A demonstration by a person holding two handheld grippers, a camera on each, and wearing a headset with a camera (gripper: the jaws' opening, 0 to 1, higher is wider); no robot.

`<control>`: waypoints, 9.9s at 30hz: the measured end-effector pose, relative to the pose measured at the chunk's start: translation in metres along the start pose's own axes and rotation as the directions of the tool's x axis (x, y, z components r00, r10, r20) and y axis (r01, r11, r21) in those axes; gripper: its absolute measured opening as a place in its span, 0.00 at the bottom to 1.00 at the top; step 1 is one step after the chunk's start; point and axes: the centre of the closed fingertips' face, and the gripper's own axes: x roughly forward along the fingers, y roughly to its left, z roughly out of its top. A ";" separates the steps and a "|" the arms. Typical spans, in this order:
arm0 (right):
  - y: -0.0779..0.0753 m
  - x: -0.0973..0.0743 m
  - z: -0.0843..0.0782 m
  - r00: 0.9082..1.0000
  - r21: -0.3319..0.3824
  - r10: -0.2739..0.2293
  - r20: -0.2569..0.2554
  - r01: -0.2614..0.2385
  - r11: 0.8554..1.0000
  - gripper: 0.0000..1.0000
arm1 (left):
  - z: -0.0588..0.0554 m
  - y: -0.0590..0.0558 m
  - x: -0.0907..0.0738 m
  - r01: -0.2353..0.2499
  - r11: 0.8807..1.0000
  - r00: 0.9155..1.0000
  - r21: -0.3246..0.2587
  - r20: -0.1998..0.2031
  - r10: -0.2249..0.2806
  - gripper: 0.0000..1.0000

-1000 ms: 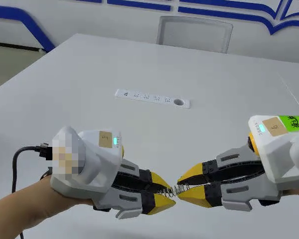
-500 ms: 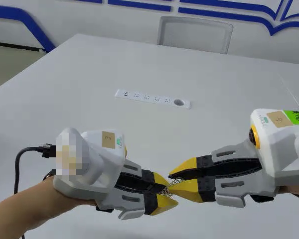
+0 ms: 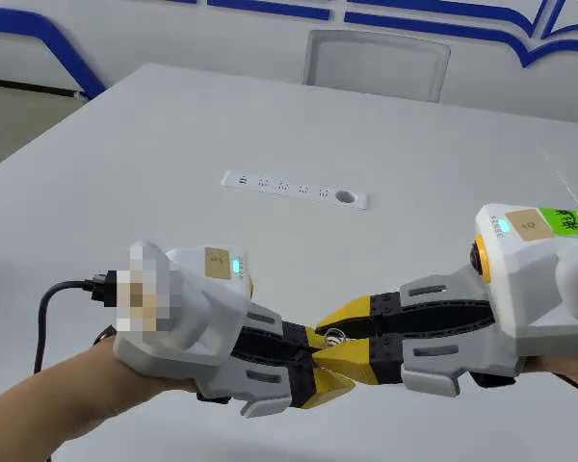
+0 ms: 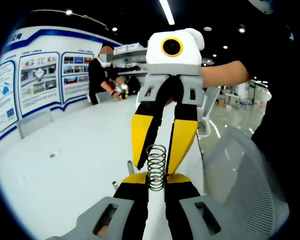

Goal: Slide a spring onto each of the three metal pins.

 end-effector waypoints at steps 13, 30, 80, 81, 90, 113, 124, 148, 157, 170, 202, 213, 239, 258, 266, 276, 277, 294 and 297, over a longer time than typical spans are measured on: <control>0.001 0.001 -0.002 1.000 0.013 0.016 -0.019 -0.016 1.000 0.11 | -0.014 -0.001 -0.001 -0.003 1.000 0.998 0.026 -0.063 0.004 0.10; 0.001 0.004 -0.004 1.000 0.009 0.016 -0.024 -0.016 1.000 0.12 | -0.012 -0.001 -0.002 -0.002 1.000 0.998 0.015 -0.058 0.003 0.10; -0.110 -0.009 -0.069 0.934 0.115 -0.334 -0.127 0.349 0.930 0.11 | -0.031 0.044 -0.060 -0.207 0.965 0.978 -0.164 0.001 0.210 0.82; -0.110 -0.008 -0.071 0.935 0.117 -0.332 -0.124 0.346 0.931 0.11 | -0.031 0.044 -0.061 -0.211 0.964 0.977 -0.164 0.002 0.215 0.83; -0.114 0.000 -0.093 0.927 0.187 -0.347 -0.144 0.369 0.910 0.11 | -0.041 0.053 -0.070 -0.271 0.943 0.962 -0.191 -0.023 0.271 0.99; -0.114 0.014 -0.127 0.915 0.196 -0.341 -0.214 0.382 0.903 0.11 | -0.047 0.055 -0.081 -0.299 0.922 0.953 -0.246 -0.025 0.302 0.96; -0.112 0.021 -0.150 0.902 0.192 -0.346 -0.260 0.399 0.897 0.11 | -0.046 0.054 -0.075 -0.289 0.925 0.956 -0.248 -0.028 0.291 0.96; -0.108 0.021 -0.151 0.896 0.182 -0.347 -0.278 0.404 0.896 0.12 | -0.043 0.048 -0.070 -0.276 0.927 0.960 -0.255 -0.023 0.279 0.95; -0.104 0.016 -0.138 0.900 0.172 -0.355 -0.251 0.403 0.899 0.13 | -0.042 0.047 -0.065 -0.266 0.930 0.963 -0.253 -0.023 0.269 0.94; -0.100 0.020 -0.105 0.919 0.158 -0.348 -0.186 0.377 0.913 0.17 | -0.047 0.047 -0.065 -0.267 0.926 0.962 -0.268 -0.024 0.271 0.93; -0.086 0.093 -0.167 0.855 0.059 -0.251 -0.454 0.310 0.949 0.18 | -0.063 0.050 -0.078 -0.282 0.904 0.957 -0.321 -0.023 0.290 0.91; -0.081 0.096 -0.173 0.860 0.061 -0.206 -0.468 0.264 0.963 0.16 | -0.064 0.053 -0.080 -0.286 0.899 0.954 -0.331 -0.016 0.298 0.91; -0.072 0.089 -0.138 0.902 0.059 -0.189 -0.387 0.228 0.972 0.10 | -0.060 0.046 -0.079 -0.268 0.911 0.963 -0.313 -0.047 0.267 0.83; -0.025 0.043 -0.043 0.961 -0.133 -0.054 -0.270 0.019 0.991 0.10 | -0.025 0.034 -0.062 -0.205 0.958 0.978 -0.200 0.003 0.210 0.46; -0.008 0.034 -0.034 0.960 -0.208 -0.005 -0.280 -0.056 0.977 0.10 | -0.019 0.022 -0.060 -0.157 0.971 0.987 -0.182 0.008 0.161 0.29; 0.003 0.035 -0.024 0.962 -0.240 0.016 -0.273 -0.084 0.967 0.10 | -0.016 0.011 -0.058 -0.105 0.982 0.994 -0.155 -0.014 0.104 0.14; 0.003 0.035 -0.025 0.960 -0.247 0.018 -0.278 -0.090 0.965 0.10 | -0.016 0.010 -0.058 -0.103 0.983 0.995 -0.155 -0.012 0.102 0.14; 0.009 0.031 -0.028 0.947 -0.282 0.033 -0.318 -0.127 0.951 0.11 | -0.017 0.001 -0.054 -0.078 0.993 0.997 -0.089 -0.003 0.078 0.10; 0.008 0.030 -0.028 0.947 -0.289 0.035 -0.318 -0.132 0.948 0.11 | -0.016 0.002 -0.053 -0.080 0.994 0.997 -0.081 -0.001 0.080 0.10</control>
